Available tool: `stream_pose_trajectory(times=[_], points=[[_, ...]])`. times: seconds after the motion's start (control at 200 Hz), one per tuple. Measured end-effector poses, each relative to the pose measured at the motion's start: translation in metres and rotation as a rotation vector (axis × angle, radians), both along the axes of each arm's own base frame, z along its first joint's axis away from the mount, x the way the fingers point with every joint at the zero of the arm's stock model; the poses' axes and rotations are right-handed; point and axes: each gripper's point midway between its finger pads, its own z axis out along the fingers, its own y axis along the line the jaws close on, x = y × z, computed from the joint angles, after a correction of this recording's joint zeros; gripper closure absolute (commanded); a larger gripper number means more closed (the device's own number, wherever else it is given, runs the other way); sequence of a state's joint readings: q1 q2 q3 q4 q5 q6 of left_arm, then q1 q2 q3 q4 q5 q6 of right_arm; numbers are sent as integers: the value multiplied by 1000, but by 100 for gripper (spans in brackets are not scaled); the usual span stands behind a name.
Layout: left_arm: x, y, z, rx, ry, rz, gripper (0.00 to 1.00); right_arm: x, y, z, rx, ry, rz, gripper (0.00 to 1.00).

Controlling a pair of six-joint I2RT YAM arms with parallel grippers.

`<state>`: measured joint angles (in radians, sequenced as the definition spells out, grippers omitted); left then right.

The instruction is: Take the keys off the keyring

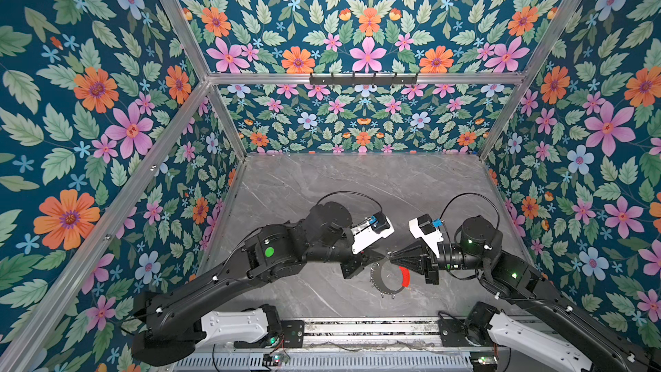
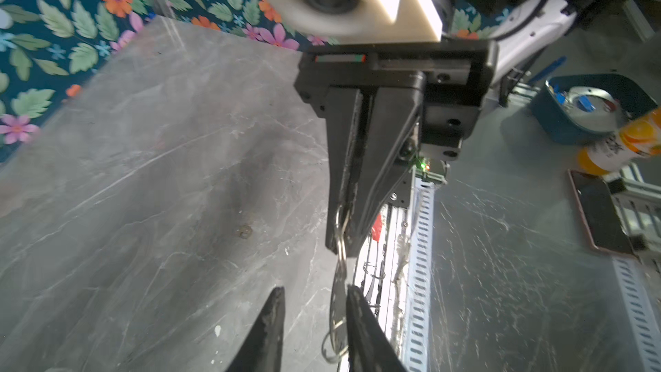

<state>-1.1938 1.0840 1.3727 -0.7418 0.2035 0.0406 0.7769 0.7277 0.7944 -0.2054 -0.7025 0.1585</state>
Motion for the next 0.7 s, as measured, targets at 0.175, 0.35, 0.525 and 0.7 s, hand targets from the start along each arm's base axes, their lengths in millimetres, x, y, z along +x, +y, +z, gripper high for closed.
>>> stream_pose_trajectory(times=[0.175, 0.35, 0.525, 0.7], points=[[16, 9, 14, -115, -45, 122, 51, 14, -3, -2, -13, -15, -85, 100], [38, 2, 8, -152, -43, 243, 55, 24, -3, -4, -33, -20, -155, 100], [47, -7, 10, -205, -27, 284, 53, 24, 2, -5, -59, -41, -187, 100], [45, -14, 9, -216, -4, 244, 59, 32, 0, -9, -81, -45, -233, 100]])
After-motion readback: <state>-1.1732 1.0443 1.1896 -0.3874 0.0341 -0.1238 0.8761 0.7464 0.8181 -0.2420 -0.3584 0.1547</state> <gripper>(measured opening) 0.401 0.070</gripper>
